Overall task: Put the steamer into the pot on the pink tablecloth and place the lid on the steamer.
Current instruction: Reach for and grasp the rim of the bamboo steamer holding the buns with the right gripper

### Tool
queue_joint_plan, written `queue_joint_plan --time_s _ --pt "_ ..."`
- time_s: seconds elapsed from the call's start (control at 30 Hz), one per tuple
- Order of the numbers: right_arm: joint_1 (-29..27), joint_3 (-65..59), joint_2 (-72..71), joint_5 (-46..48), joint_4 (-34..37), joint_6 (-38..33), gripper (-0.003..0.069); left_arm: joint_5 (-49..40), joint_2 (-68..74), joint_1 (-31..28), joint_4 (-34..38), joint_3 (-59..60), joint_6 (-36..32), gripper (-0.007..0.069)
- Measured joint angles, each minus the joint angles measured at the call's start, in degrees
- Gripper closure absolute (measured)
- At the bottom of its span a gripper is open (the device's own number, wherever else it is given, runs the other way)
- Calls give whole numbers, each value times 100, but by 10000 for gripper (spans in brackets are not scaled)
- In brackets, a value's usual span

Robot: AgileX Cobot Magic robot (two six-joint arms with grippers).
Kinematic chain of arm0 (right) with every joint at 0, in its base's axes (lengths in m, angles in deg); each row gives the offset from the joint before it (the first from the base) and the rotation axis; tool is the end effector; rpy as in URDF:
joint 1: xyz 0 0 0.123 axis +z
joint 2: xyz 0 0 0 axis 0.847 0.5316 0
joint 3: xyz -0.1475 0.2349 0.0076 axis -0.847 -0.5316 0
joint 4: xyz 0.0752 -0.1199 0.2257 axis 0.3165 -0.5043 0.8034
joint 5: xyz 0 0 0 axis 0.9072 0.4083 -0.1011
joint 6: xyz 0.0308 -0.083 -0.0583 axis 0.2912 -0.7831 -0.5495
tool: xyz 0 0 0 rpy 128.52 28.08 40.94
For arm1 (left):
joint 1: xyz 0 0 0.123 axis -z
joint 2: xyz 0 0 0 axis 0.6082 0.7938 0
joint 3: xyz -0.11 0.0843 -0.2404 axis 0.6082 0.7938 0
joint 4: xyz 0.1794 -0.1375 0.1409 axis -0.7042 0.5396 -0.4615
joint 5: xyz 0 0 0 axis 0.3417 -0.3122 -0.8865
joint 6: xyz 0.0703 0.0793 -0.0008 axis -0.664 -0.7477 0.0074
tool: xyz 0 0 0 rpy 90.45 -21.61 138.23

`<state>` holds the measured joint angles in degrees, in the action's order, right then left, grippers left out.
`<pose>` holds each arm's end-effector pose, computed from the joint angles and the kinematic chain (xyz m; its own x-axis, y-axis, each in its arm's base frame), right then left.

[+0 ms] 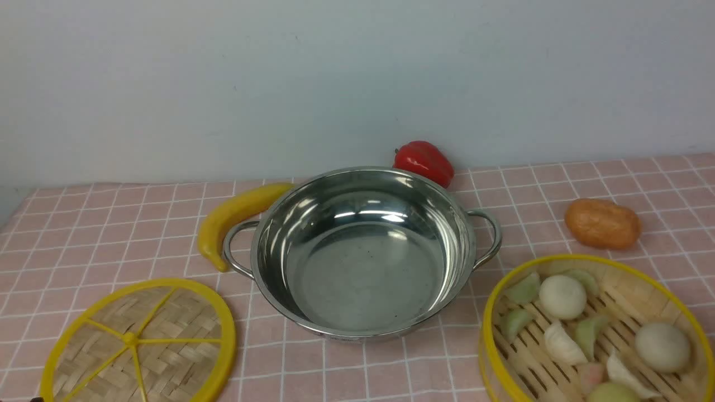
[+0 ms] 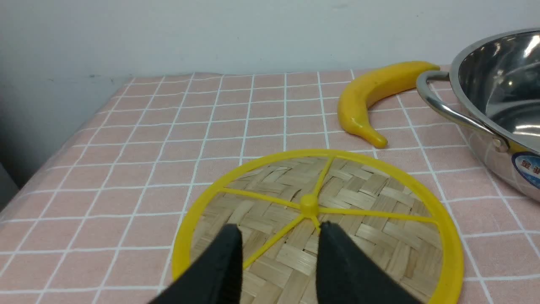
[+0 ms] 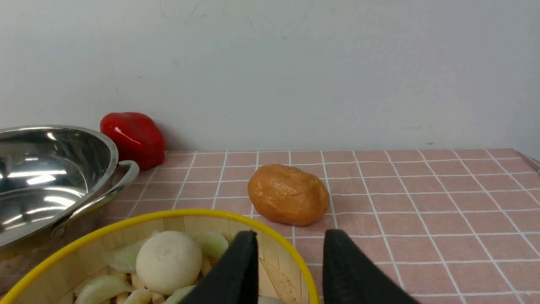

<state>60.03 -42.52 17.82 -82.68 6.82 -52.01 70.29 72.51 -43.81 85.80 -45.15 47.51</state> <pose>0.1082 0.0034 0.1825 -0.2033 0.1265 -0.9709 -0.0061 0.9914 0.1305 0.0957 0.0116 0.1747 -0.2824 0.0300 -0.9588 -0.1024 0.9929 0.0612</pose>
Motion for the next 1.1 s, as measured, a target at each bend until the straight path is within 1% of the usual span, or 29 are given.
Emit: queue_joint_plan --time_s 0.93,1.1 --pt "0 0 0 0 0 0 416 0 0 0 0 0 0 382" --pt "0 0 0 0 5 0 416 0 0 0 -102 0 -45 382"
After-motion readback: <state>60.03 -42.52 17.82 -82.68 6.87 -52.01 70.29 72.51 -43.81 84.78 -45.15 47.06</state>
